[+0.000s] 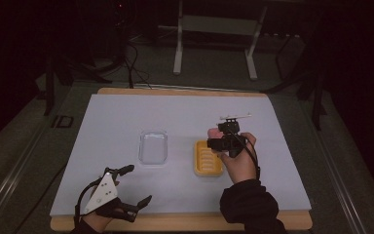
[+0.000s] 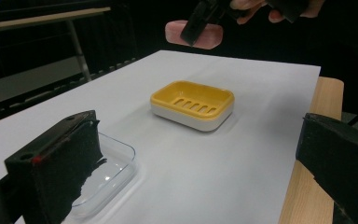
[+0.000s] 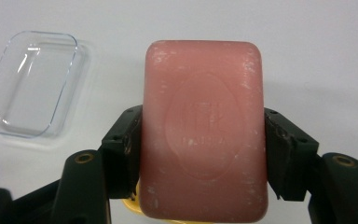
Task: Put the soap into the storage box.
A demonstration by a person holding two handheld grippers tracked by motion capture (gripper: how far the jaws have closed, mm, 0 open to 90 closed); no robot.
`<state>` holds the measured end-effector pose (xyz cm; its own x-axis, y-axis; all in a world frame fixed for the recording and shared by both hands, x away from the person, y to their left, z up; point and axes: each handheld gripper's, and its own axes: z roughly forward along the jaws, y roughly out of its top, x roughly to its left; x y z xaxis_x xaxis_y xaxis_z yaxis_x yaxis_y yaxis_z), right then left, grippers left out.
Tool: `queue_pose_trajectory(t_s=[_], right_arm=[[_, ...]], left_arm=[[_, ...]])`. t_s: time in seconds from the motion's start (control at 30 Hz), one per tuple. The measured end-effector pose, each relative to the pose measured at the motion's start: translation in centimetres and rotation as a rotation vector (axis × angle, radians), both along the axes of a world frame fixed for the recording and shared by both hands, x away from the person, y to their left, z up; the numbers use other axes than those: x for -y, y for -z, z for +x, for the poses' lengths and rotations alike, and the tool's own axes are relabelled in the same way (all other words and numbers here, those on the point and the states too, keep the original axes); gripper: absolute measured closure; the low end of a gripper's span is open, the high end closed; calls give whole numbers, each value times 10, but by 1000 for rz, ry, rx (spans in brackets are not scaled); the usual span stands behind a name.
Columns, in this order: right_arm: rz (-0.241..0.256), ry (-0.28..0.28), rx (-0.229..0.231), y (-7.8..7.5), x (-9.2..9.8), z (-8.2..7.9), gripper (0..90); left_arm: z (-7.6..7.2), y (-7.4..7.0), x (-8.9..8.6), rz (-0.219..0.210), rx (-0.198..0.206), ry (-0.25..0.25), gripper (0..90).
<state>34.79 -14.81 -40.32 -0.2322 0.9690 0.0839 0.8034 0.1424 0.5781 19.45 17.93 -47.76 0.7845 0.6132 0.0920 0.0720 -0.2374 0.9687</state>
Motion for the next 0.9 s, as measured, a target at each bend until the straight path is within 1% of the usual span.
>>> queue_pose_trajectory(t_s=[0.07, 0.13, 0.23, 0.27, 0.3, 0.33, 0.37, 0.43, 0.53, 0.63, 0.67, 0.7, 0.8, 0.83, 0.9], right_arm=[[27, 8, 5, 2, -4, -2, 376], [41, 7, 14, 4, -7, -3, 376], [48, 4, 11, 9, -11, -2, 376], [49, 6, 0, 11, -11, -2, 376], [62, 12, -3, 13, -10, -1, 375], [57, 17, -1, 15, -10, -2, 376], [47, 21, -12, 18, -12, -2, 376], [67, 22, -27, 25, -12, -1, 375], [74, 30, -50, 38, -14, 1, 375], [76, 42, -69, 49, -16, 2, 375], [85, 50, -75, 52, -16, 3, 375], [81, 52, -78, 56, -17, 3, 375], [72, 57, -84, 59, -18, 3, 375], [75, 67, -102, 67, -20, 4, 374], [65, 76, -113, 73, -20, 5, 374]], left_arm=[[0, 0, 0, 1, 1, 1, 6], [0, 0, 0, 2, 2, 3, 6], [-1, 0, 0, 4, 4, 4, 6], [-1, 0, 0, 4, 6, 4, 6], [-1, 0, 0, 4, 6, 3, 5], [-1, 0, 0, 1, 6, 3, 6], [-1, 0, 0, 1, 6, 3, 6], [0, 0, 0, 5, 5, 3, 6], [-1, 0, 0, 7, 7, 8, 6], [-1, -1, 0, -4, 8, 13, 5], [-1, -1, 0, -4, 8, 13, 6], [0, 0, 0, 5, 6, 9, 6], [0, 0, 1, 10, 8, 9, 6], [-1, 0, 1, 13, 10, 10, 6], [-1, 0, 1, 10, 13, 15, 6]])
